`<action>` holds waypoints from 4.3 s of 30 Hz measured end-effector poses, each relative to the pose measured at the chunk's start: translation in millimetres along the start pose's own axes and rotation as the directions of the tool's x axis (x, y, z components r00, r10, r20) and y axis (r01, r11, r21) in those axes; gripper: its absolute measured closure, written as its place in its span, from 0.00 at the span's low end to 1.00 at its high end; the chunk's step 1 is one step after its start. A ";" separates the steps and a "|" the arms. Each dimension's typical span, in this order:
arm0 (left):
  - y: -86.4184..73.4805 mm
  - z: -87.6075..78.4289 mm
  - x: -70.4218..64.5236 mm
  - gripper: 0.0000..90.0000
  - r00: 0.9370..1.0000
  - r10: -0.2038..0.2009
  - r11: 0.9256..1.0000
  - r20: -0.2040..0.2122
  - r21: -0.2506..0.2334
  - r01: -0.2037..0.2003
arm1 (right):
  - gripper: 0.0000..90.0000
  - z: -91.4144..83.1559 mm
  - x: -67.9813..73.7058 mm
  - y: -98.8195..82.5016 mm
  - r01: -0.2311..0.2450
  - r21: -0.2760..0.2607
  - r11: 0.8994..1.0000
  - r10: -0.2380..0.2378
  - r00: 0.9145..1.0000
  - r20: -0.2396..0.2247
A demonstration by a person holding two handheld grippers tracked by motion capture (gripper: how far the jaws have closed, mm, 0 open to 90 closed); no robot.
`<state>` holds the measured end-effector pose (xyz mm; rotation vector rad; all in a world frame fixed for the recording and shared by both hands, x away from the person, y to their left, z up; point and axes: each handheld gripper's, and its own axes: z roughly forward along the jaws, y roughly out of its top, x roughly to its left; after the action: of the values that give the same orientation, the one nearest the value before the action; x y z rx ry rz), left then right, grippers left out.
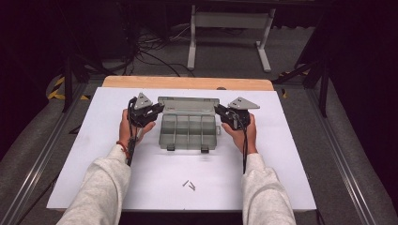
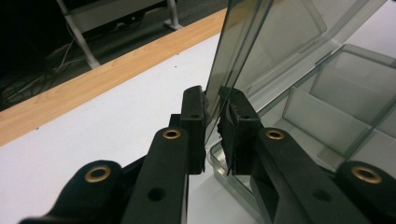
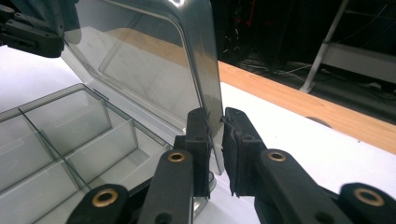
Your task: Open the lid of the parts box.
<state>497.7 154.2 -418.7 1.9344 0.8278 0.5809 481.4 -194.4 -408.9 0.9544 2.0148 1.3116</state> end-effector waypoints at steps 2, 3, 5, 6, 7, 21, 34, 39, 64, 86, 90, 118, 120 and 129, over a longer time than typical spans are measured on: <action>-0.3 3.1 0.3 0.88 1.000 0.003 1.000 -0.011 0.010 -0.003 | 0.89 2.7 -2.8 0.2 -0.022 0.002 1.000 0.022 1.000 -0.003; -0.5 4.2 0.3 0.88 1.000 -0.001 1.000 -0.013 0.010 0.001 | 0.89 4.3 -4.1 0.5 -0.034 0.001 0.999 0.034 0.999 -0.005; -0.2 7.2 1.6 0.87 1.000 -0.007 1.000 -0.012 0.011 0.007 | 0.89 7.4 -5.9 1.5 -0.051 0.002 0.999 0.051 0.999 -0.009; -0.1 8.8 1.5 0.86 1.000 -0.021 1.000 -0.007 0.012 0.021 | 0.89 9.6 -6.7 2.0 -0.054 0.009 0.998 0.054 0.999 -0.003; 0.4 9.9 2.4 0.85 1.000 -0.016 1.000 -0.008 0.011 0.016 | 0.89 12.4 -7.5 1.9 -0.063 0.023 0.998 0.063 0.998 -0.003; 2.4 22.2 4.5 0.86 0.998 -0.040 0.999 -0.046 0.033 0.041 | 0.91 28.5 -10.4 -5.3 -0.092 0.038 0.995 0.091 0.995 0.041; -1.8 28.4 5.1 0.89 0.996 -0.051 0.997 -0.067 0.060 0.055 | 0.93 35.3 -8.1 -12.0 -0.111 0.036 0.993 0.108 0.991 0.078; -3.1 30.7 4.6 0.89 0.996 -0.052 0.996 -0.071 0.072 0.057 | 0.93 36.9 -8.9 -14.4 -0.119 0.043 0.992 0.115 0.990 0.079; -10.1 38.7 2.7 0.87 0.994 -0.063 0.991 -0.084 0.113 0.072 | 0.92 43.6 -8.9 -22.8 -0.146 0.082 0.986 0.140 0.987 0.082; -9.9 39.5 0.2 0.83 0.992 -0.055 0.991 -0.116 0.119 0.068 | 0.88 45.8 -9.3 -26.4 -0.165 0.091 0.982 0.157 0.984 0.088; -10.3 39.7 0.3 0.84 0.991 -0.053 0.990 -0.119 0.121 0.068 | 0.87 45.7 -9.4 -26.9 -0.165 0.093 0.982 0.156 0.983 0.095; 1.3 1.3 0.2 0.74 0.995 0.084 0.994 -0.056 0.079 -0.079 | 0.80 16.5 -4.5 -21.5 -0.055 0.125 0.991 0.044 0.995 0.085; 1.0 -3.7 -0.9 0.74 0.994 0.095 0.993 -0.046 0.070 -0.092 | 0.81 12.3 -2.9 -20.1 -0.039 0.122 0.992 0.031 0.997 0.074; -1.9 -27.9 -7.0 0.73 0.986 0.168 0.985 -0.014 0.031 -0.167 | 0.81 -10.2 10.2 -16.0 0.049 0.103 0.993 -0.052 0.998 0.021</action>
<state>473.5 165.4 -407.8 2.0422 0.6910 0.6887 463.4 -196.1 -420.5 0.9542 2.0915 1.1743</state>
